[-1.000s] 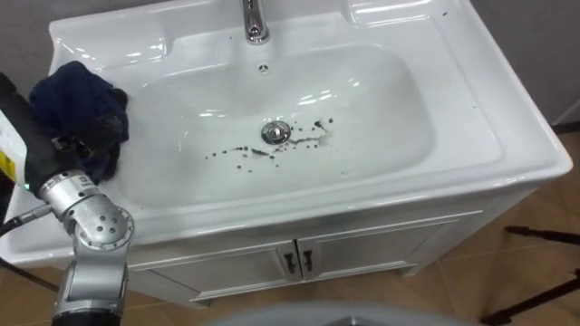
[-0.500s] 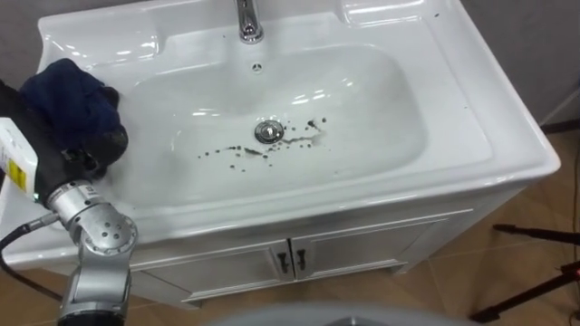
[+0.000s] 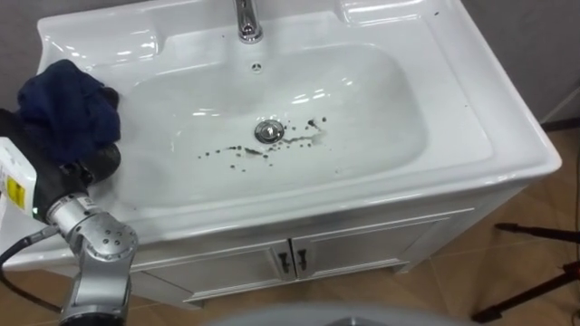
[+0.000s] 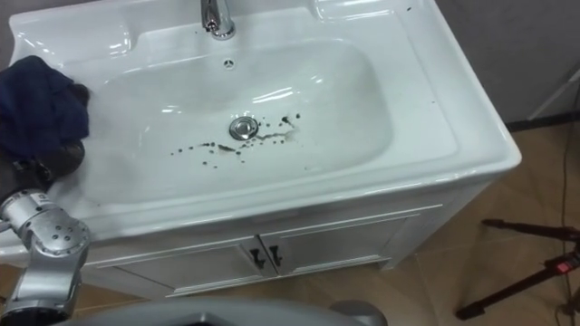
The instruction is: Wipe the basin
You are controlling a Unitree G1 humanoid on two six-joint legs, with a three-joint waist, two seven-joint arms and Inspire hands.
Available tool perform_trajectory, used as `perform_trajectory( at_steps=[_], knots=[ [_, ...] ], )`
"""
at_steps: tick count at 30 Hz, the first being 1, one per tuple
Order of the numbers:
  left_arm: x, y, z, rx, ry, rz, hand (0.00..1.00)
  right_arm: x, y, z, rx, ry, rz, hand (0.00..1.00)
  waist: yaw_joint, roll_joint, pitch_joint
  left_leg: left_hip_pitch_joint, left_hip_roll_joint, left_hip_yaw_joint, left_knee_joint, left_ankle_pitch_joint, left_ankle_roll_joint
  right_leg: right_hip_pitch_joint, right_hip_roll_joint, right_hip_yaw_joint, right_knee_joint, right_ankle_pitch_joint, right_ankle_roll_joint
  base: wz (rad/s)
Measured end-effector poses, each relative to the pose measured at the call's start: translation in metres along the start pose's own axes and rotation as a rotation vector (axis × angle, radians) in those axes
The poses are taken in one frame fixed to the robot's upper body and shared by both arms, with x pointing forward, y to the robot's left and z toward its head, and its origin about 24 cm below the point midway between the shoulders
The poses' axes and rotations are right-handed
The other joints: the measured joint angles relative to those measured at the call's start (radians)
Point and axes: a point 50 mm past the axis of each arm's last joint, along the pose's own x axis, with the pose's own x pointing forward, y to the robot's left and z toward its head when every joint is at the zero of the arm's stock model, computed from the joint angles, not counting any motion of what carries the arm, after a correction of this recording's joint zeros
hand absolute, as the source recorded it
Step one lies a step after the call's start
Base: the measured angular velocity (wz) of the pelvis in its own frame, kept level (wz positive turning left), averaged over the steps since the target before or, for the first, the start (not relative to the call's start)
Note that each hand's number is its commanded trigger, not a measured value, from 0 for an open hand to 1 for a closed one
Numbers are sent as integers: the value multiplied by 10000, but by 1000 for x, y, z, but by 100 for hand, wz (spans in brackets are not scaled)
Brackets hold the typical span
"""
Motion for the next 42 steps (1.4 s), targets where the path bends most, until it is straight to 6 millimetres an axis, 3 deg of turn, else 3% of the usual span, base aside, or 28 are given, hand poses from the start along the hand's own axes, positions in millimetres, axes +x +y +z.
perform_trajectory(
  at_steps=[11,23,30,42],
  knots=[
    [4,6,-4,28,250,324,0,0,-1,1,52,-17,-99,0,18,64,41,84,7,122,-34,-3,1,13,13,103,26,11,6,-3],
    [4,6,-5,183,401,307,0,0,-1,1,-10,-12,-107,0,-12,67,6,65,10,121,-109,-3,2,-13,22,101,11,24,13,0],
    [8,3,0,151,421,343,0,0,-1,2,-19,-70,-80,0,-44,142,53,93,10,150,-101,-3,1,0,27,158,-8,23,14,0],
    [15,-8,1,-13,698,289,0,-1,-2,8,-103,-370,-1,0,-442,166,94,-8,12,173,-119,-3,3,-196,44,198,234,9,4,0]
  ],
)
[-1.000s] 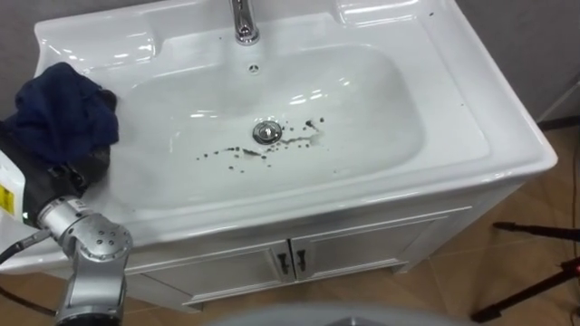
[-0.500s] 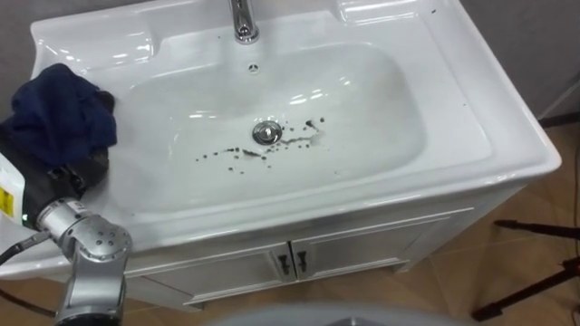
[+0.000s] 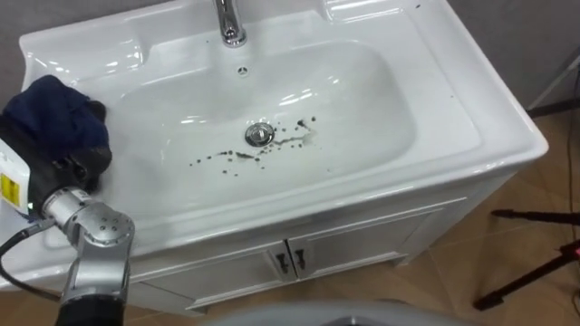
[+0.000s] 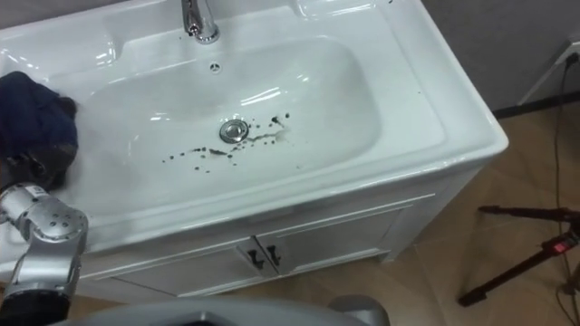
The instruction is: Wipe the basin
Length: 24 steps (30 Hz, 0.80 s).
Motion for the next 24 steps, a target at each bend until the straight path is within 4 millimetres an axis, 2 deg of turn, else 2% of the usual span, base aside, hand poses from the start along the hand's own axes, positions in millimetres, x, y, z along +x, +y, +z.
perform_trajectory(
  at_steps=[5,11,14,24],
  knots=[
    [0,0,-2,75,66,-4,0,0,2,-5,-111,125,64,0,-56,-73,-4,5,4,1,0,0,0,-5,7,7,6,-4,-6,0],
    [-1,-1,-8,175,324,98,0,0,2,-6,-126,169,72,0,-115,-206,-77,46,4,-1,11,0,0,4,9,11,-15,-4,-7,0],
    [-1,0,-9,168,357,137,0,0,2,-7,-111,255,60,0,-114,-283,-79,68,4,1,11,0,0,14,8,21,-59,-4,-7,0],
    [-2,1,-13,323,501,404,0,0,2,-10,-95,458,-117,0,-99,-174,-88,149,5,36,0,0,-1,13,15,51,114,-25,-26,0]
  ],
)
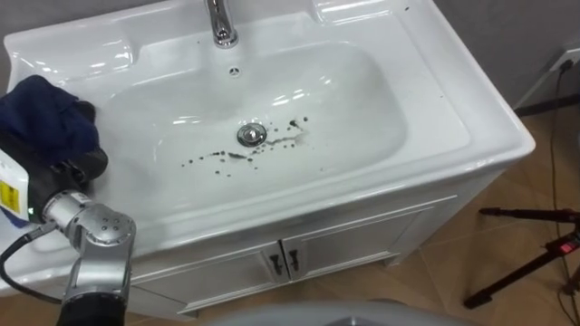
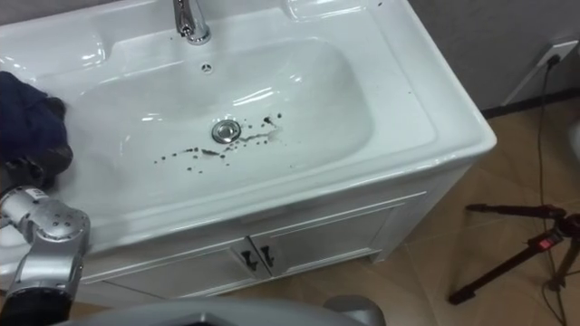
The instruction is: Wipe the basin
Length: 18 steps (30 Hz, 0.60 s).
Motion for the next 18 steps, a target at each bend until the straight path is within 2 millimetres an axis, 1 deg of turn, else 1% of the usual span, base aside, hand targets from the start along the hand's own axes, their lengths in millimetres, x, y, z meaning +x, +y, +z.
perform_trajectory(
  at_steps=[10,16,18],
  knots=[
    [0,0,-1,48,41,-15,0,0,0,-2,6,199,-39,0,3,-18,-10,2,5,-2,-4,-1,-2,-6,6,0,63,-8,-11,0],
    [0,0,-2,67,59,-19,0,0,0,-4,-43,251,-61,0,123,-66,-33,39,4,5,20,0,-1,-21,6,20,140,-12,-17,0],
    [-1,-1,-6,214,190,-68,0,0,0,-4,-41,269,-60,0,199,-76,-41,40,4,5,22,0,-1,-11,6,20,155,-15,-21,0]
  ],
)
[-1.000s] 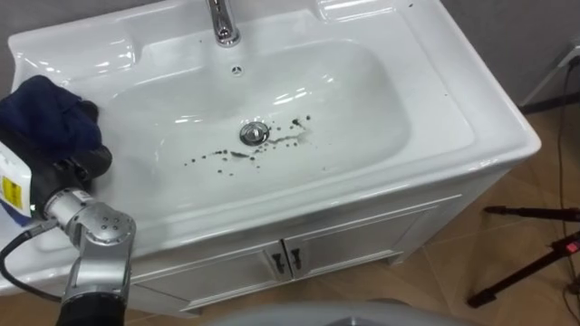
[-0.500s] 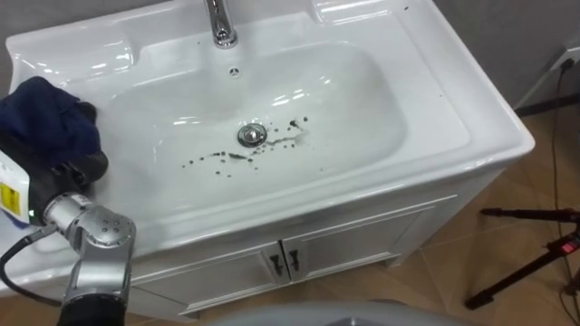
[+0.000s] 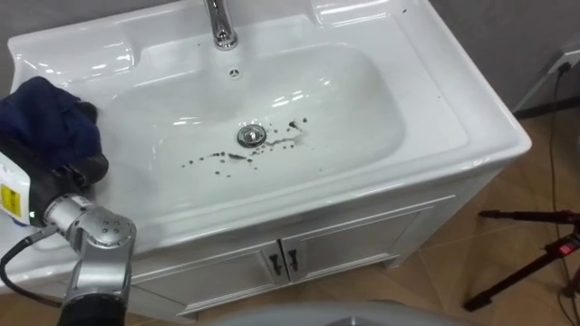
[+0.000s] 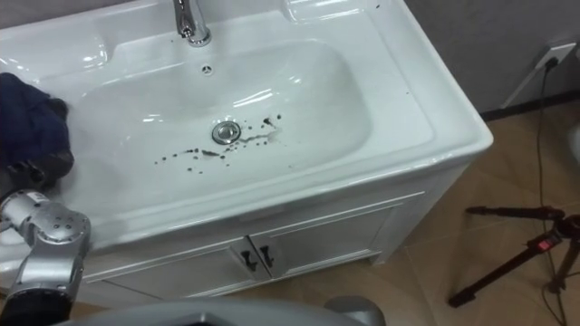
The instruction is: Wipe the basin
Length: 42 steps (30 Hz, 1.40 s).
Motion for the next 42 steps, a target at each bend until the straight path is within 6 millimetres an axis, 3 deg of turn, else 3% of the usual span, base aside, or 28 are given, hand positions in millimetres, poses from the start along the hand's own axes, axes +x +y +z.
perform_trajectory(
  at_steps=[16,34,42],
  knots=[
    [6,4,-16,488,799,282,0,0,-1,1,163,145,-130,0,57,104,-45,16,2,-6,-12,0,-1,-1,28,78,3,-1,-3,0],
    [12,6,-15,742,765,164,0,0,-7,6,273,-119,-265,0,31,133,-7,-61,14,175,-15,-4,-3,-169,77,281,16,5,-13,-3],
    [12,3,-11,755,596,70,0,-1,-10,9,230,-252,-345,0,-7,274,25,-140,10,108,-11,-3,-2,-158,57,210,0,8,-10,1]
  ],
)
